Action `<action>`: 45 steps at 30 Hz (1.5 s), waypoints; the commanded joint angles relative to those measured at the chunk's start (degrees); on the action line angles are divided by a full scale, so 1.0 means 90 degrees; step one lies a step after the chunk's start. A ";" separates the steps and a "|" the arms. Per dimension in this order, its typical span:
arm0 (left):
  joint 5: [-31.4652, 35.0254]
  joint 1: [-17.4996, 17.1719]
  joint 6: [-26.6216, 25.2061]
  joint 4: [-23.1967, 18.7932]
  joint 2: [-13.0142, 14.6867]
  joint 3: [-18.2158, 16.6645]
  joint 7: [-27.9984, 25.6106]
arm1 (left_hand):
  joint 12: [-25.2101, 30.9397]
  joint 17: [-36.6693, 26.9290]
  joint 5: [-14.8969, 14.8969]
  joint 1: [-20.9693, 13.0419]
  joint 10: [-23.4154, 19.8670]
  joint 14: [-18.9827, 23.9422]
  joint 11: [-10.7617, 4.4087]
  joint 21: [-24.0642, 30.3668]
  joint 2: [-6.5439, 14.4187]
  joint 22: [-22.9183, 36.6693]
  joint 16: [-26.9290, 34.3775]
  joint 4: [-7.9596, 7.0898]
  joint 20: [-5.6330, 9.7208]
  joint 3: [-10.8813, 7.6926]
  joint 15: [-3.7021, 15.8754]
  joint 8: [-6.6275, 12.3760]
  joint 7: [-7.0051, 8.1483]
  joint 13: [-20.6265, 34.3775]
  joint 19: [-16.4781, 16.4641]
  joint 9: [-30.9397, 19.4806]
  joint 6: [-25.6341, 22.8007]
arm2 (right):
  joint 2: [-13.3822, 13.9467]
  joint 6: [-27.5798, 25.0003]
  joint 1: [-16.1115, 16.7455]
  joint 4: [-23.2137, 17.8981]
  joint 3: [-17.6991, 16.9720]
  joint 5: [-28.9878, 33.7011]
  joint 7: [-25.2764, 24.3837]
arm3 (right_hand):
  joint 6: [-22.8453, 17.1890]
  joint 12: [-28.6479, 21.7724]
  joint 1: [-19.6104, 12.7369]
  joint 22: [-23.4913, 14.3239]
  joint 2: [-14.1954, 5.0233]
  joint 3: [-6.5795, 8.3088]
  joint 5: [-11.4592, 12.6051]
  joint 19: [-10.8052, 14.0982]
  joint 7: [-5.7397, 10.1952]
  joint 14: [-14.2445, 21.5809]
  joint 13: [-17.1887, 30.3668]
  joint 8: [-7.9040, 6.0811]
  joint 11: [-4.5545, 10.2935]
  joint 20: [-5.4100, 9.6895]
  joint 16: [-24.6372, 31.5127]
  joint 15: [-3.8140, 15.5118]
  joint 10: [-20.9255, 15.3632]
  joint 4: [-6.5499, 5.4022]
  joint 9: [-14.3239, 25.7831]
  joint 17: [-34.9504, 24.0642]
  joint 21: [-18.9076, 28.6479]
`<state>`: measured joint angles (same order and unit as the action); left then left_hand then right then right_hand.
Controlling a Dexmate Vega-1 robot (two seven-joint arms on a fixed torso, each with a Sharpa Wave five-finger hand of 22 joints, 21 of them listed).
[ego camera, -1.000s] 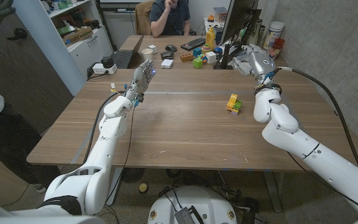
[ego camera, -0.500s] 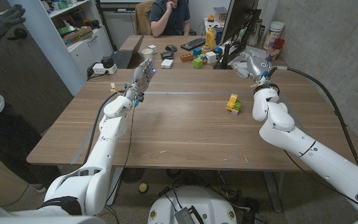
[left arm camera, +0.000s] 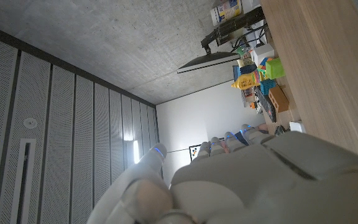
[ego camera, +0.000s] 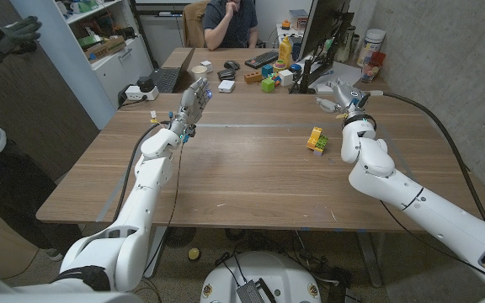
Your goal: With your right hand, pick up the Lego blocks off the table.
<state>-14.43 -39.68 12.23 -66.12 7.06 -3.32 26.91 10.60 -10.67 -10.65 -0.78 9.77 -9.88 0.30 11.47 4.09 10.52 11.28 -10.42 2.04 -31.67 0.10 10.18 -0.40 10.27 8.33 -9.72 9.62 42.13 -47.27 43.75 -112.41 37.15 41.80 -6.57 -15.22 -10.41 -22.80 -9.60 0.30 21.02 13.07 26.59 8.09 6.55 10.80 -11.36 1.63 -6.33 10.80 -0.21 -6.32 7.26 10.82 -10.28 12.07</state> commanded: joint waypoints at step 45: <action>0.0009 -0.0081 -0.0026 -0.0211 0.0081 0.0091 -0.0086 | 0.0029 0.0002 -0.0036 0.0068 0.0915 -0.1106 0.0033 0.0034 0.0383 0.0025 0.0020 0.0011 -0.0040 0.0128 -0.0037 0.0027 -0.0016 0.0022 0.0039 -0.0034 0.0455 | 0.0269 -0.0553 -0.0968 0.0276 0.1244 0.0042 0.2238 | 0.0107 -0.0043 -0.0520 -0.0020 0.0304 -0.0244 0.0252 0.0492 0.0152 0.0210 0.0017 0.0078 0.0118 0.0261 0.0040 0.0070 0.0131 0.0163 0.0025 -0.0009 -0.0021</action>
<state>-14.21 -40.74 11.57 -68.48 7.78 -2.63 25.90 10.59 -10.67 -10.64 -0.78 9.77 -9.88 0.30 11.47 4.09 10.52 11.28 -10.38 2.04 -30.78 0.10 10.18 -0.40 10.26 8.32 -9.72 9.62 44.01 -52.23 36.98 -110.78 46.19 41.84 9.45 -14.51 -10.86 -26.73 -9.62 2.99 18.97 15.05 30.87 9.41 8.31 10.79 -10.92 2.56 -4.09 11.26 0.32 -5.39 8.84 10.79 -10.26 11.85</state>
